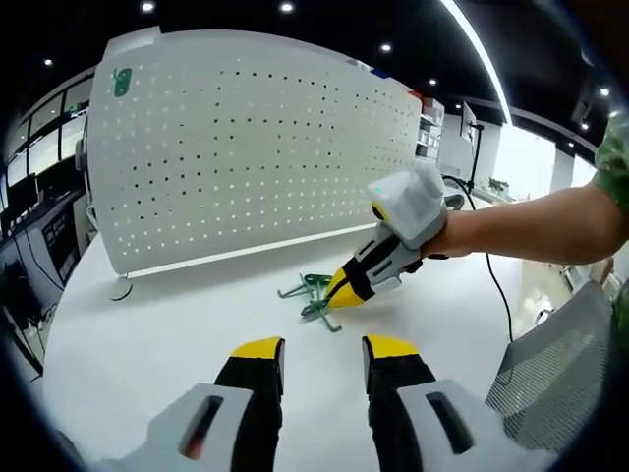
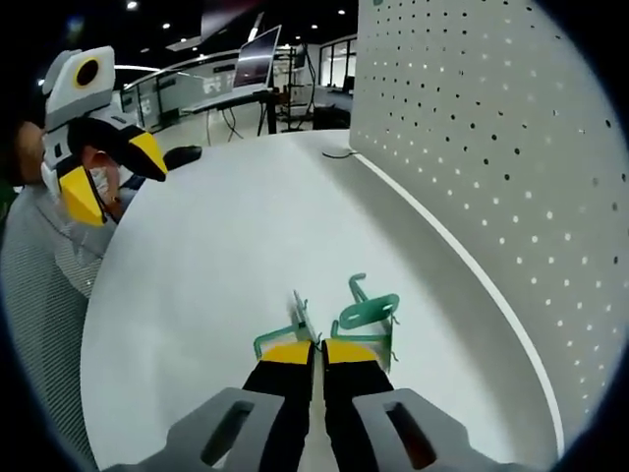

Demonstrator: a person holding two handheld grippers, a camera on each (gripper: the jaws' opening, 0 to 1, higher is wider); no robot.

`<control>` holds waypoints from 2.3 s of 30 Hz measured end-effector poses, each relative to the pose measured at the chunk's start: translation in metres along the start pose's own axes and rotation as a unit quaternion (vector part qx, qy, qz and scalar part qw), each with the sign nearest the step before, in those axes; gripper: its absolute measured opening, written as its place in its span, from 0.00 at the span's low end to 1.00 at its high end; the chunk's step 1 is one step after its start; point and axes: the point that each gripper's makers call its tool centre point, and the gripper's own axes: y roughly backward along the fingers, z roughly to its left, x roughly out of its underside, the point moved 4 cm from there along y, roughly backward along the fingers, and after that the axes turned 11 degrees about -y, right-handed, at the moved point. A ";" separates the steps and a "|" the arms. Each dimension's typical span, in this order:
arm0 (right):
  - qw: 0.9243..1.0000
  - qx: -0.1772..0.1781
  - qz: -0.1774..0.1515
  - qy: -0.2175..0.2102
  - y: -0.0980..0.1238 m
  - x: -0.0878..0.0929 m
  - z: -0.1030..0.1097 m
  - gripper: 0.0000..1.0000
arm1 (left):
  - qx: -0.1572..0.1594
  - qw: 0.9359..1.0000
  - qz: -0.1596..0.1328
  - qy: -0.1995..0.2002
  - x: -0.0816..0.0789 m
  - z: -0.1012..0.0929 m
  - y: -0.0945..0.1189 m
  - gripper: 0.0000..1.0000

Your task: Insert the hook assembly into the mounting plate slot until the hook locks in place.

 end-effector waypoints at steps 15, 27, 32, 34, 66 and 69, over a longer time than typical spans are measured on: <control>1.000 0.003 -0.012 -0.020 0.012 -0.010 0.001 0.01 | 0.006 1.000 -0.003 -0.005 -0.002 -0.004 0.000 0.32; 1.000 0.011 -0.021 -0.018 0.020 -0.017 0.002 0.00 | 0.012 1.000 -0.006 -0.008 -0.004 -0.006 0.000 0.31; 0.999 0.017 -0.028 -0.023 0.021 -0.021 0.000 0.00 | 0.012 1.000 -0.007 -0.009 -0.004 -0.007 0.001 0.31; 0.999 0.016 -0.028 -0.024 0.022 -0.021 0.001 0.00 | 0.012 1.000 -0.008 -0.009 -0.005 -0.007 0.001 0.31; 0.997 0.019 -0.064 -0.038 0.066 -0.071 0.019 0.00 | -0.005 0.997 -0.054 -0.049 -0.036 -0.003 0.008 0.30; 0.997 0.025 -0.066 -0.032 0.074 -0.079 0.022 0.00 | -0.006 0.996 -0.065 -0.056 -0.044 -0.003 0.010 0.30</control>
